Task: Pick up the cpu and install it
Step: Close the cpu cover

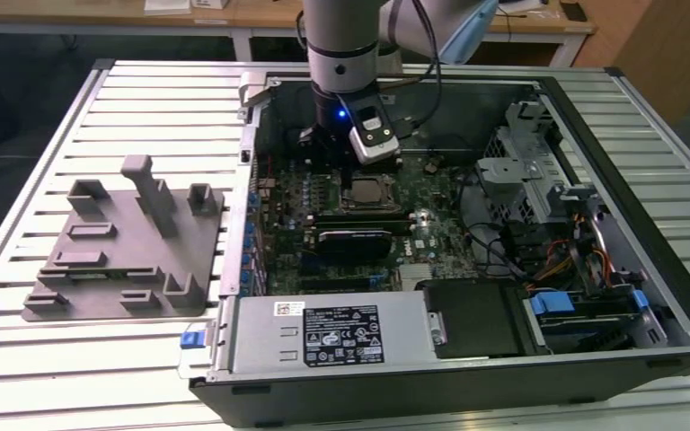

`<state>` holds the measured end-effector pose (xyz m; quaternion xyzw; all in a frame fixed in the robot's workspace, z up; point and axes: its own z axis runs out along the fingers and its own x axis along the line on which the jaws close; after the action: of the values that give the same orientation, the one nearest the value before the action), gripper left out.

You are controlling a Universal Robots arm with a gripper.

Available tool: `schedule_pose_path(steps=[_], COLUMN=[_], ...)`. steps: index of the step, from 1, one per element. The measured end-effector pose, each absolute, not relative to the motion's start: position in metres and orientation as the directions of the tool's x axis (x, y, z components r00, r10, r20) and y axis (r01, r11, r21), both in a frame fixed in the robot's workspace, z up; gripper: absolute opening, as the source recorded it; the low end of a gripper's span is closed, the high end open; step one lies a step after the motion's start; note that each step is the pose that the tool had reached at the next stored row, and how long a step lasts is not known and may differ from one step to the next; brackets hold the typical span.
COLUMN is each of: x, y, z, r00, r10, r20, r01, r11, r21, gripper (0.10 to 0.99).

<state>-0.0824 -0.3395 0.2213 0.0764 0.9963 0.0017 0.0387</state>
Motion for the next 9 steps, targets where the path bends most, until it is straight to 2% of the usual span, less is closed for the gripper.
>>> schedule_pose_path(steps=[9], x=[-0.0809], y=[-0.3394], z=[0.2270], r00=[-0.985], r10=[0.152], r20=[-0.077], r01=[0.152], r11=[0.988], r21=[0.009], gripper=[0.106])
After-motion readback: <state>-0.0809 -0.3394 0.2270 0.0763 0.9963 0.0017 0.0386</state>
